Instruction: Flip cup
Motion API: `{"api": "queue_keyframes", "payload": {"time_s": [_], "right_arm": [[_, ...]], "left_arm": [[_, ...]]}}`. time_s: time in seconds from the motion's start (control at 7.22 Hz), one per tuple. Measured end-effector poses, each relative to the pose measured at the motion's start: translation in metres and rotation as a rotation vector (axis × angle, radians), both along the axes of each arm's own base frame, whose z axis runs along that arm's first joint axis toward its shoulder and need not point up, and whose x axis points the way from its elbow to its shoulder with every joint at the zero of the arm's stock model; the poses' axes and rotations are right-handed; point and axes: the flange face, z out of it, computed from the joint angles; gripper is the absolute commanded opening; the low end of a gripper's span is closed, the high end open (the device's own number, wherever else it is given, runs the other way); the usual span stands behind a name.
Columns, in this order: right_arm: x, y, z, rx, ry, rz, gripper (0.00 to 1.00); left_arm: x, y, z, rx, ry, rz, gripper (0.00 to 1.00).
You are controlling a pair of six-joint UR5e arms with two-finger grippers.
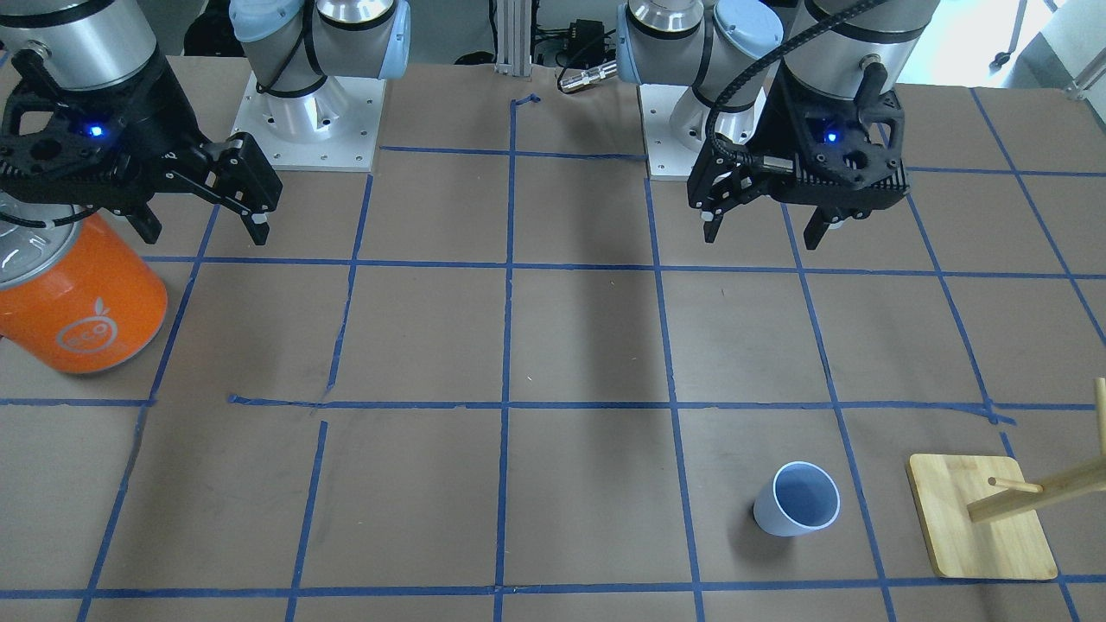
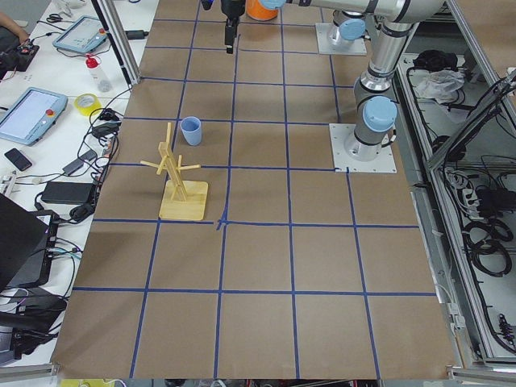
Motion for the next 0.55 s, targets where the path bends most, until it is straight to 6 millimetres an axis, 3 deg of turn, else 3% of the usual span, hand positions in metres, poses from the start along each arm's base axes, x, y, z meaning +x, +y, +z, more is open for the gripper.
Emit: {"api": "queue_keyframes", "payload": {"time_s": [0.55], "right_arm": [[0.0000, 0.0004, -0.0035, 0.006, 0.000, 0.000, 1.00]], "left_arm": [[0.0000, -0.0019, -0.0037, 0.005, 0.003, 0.052, 1.00]]}}
